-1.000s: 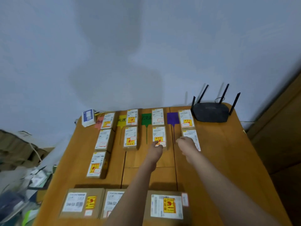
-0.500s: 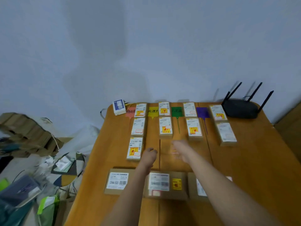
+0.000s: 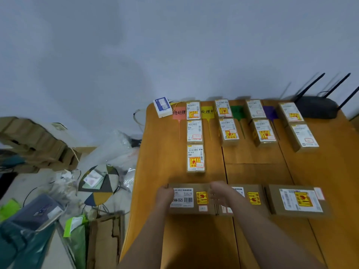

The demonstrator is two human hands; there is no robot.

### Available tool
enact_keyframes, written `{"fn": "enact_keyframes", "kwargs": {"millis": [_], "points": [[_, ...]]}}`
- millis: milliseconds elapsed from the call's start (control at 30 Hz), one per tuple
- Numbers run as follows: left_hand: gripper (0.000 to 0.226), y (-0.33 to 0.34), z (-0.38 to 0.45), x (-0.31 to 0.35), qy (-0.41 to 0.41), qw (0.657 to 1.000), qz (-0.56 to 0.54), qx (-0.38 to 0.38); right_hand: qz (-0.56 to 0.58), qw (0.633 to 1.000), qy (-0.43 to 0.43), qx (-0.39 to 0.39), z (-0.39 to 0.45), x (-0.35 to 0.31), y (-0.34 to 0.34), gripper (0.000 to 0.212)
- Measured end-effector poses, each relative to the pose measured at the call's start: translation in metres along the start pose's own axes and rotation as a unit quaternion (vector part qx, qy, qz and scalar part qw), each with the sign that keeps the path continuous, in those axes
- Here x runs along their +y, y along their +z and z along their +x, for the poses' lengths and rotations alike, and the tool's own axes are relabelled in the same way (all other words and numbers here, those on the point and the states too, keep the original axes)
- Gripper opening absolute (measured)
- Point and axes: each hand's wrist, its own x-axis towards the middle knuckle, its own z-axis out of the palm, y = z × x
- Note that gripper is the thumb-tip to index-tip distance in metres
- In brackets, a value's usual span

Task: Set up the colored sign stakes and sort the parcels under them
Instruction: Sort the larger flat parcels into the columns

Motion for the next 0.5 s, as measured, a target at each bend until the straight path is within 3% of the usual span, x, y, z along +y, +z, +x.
{"fn": "enact_keyframes", "kwargs": {"millis": [200, 333, 500], "points": [[0.022, -0.014, -0.086, 0.052, -0.029, 0.998, -0.047, -0.032, -0.059, 0.998, 0.002, 0.026, 0.045, 0.02, -0.002, 0.025], [0.033, -0.017, -0.088, 0.059, -0.055, 0.997, -0.027, -0.056, 0.016, 0.998, 0.027, 0.054, 0.017, 0.007, 0.009, 0.021], [0.036, -0.022, -0.102, 0.063, -0.059, 0.995, -0.019, -0.072, 0.032, 0.998, 0.019, 0.053, 0.016, 0.002, 0.012, 0.016]]}}
